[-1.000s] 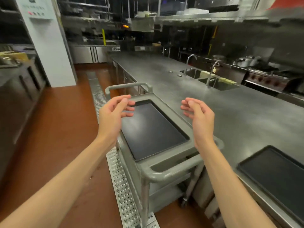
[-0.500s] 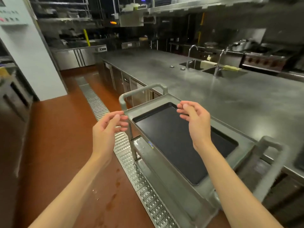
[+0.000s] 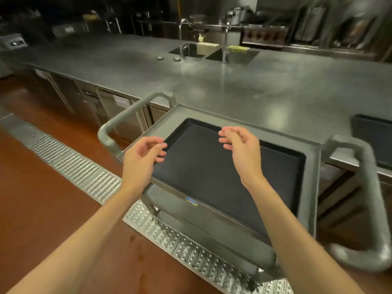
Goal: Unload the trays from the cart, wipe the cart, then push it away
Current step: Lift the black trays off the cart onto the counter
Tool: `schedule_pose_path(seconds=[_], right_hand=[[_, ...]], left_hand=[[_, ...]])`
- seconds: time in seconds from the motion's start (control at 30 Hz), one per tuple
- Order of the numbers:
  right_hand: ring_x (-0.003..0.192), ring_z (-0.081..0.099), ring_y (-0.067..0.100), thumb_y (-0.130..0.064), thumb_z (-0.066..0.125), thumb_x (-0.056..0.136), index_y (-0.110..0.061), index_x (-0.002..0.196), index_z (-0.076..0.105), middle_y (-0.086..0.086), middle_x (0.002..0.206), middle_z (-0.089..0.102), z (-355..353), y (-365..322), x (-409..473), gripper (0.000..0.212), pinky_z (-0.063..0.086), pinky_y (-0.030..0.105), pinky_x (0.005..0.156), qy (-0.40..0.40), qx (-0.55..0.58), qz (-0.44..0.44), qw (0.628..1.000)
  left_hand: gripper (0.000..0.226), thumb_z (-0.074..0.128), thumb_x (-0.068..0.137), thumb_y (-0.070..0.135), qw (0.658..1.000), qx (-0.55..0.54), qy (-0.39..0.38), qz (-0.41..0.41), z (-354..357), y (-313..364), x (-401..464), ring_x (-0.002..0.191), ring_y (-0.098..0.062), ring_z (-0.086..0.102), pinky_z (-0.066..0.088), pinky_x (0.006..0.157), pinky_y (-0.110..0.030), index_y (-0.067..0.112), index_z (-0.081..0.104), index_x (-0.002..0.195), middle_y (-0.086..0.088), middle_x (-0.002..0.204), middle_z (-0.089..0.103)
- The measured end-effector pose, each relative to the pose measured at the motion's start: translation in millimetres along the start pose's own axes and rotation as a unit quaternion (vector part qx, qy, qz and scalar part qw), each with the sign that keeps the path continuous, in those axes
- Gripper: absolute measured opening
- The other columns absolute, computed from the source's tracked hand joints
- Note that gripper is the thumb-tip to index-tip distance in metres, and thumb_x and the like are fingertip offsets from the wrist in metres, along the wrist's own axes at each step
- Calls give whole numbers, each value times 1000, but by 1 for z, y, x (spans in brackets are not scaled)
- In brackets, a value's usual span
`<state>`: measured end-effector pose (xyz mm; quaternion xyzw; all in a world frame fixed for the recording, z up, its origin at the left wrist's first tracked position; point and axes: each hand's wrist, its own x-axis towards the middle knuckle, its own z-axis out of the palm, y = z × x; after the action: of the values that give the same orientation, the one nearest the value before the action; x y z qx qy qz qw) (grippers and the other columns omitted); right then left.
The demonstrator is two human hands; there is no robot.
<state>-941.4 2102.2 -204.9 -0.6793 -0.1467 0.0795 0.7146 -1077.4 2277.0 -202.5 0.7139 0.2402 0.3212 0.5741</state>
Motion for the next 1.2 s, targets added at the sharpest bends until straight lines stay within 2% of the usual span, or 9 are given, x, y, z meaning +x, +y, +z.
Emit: schedule_pose_path(seconds=[0.2, 0.33, 0.43, 0.53, 0.63, 0.73, 0.87, 1.0, 1.2], right_hand=[[95, 66, 9, -30, 61, 94, -23, 108, 71, -8, 99, 72, -5, 98, -7, 19, 48, 18, 75, 62, -225, 115, 966], [123, 54, 23, -61, 48, 89, -18, 127, 63, 2, 127, 63, -20, 160, -33, 59, 44, 37, 101, -7, -492, 175, 853], [139, 35, 26, -78, 38, 84, -21, 143, 47, 2, 148, 44, -32, 187, -59, 83, 32, 46, 112, -91, -595, 220, 768], [148, 24, 24, -68, 54, 87, -26, 155, 32, -2, 161, 27, -43, 203, -80, 82, 28, 48, 116, -117, -674, 197, 703], [120, 58, 28, -36, 85, 75, -22, 134, 63, 6, 136, 59, -49, 216, -91, 64, 52, 44, 92, -71, -723, 154, 670], [80, 63, 26, -12, 97, 52, -12, 103, 76, 7, 92, 64, -53, 226, -99, 55, 55, 38, 63, -40, -753, 105, 649], [59, 58, 20, 4, 93, 34, -13, 73, 75, 2, 73, 55, -54, 211, -98, 47, 47, 30, 44, -64, -760, 50, 645], [59, 58, 17, 1, 92, 30, -17, 71, 74, 0, 72, 56, -53, 194, -104, 48, 43, 26, 44, -81, -762, 25, 642], [65, 56, 18, -11, 93, 47, -17, 76, 69, -1, 75, 54, -59, 180, -120, 39, 43, 28, 51, -87, -761, 2, 643]], left_hand=[[17, 71, 87, 19, 956, 182, -228, 29, 11, -113, 69, 88, -17, 67, 51, 82, -19, 14, 70, 103, -5, 99, 72], [48, 70, 78, 52, 876, 321, -349, 81, 18, -180, 95, 110, -17, 62, 45, 96, -30, 19, 68, 114, 0, 116, 67], [77, 58, 73, 75, 775, 434, -447, 105, 20, -218, 107, 136, -19, 38, 30, 112, -45, 28, 54, 134, 2, 145, 48], [82, 59, 72, 75, 680, 534, -469, 179, 18, -241, 109, 139, -22, 28, 28, 108, -57, 39, 40, 144, 2, 152, 34], [78, 65, 75, 65, 627, 586, -441, 262, 14, -253, 111, 125, -26, 43, 39, 94, -52, 40, 39, 144, -1, 144, 43], [78, 78, 67, 57, 624, 591, -415, 300, 13, -258, 111, 103, -26, 57, 48, 84, -48, 30, 52, 135, -5, 122, 57], [46, 84, 64, 46, 656, 537, -412, 334, 9, -258, 106, 83, -23, 56, 48, 73, -38, 19, 61, 94, -2, 93, 56], [48, 92, 54, 35, 649, 522, -437, 341, 5, -246, 103, 66, -22, 53, 44, 57, -33, 19, 51, 72, 1, 71, 52], [59, 92, 27, 4, 579, 541, -462, 399, 0, -223, 107, 61, -21, 57, 36, 35, -25, 15, 64, 78, -1, 69, 57]])
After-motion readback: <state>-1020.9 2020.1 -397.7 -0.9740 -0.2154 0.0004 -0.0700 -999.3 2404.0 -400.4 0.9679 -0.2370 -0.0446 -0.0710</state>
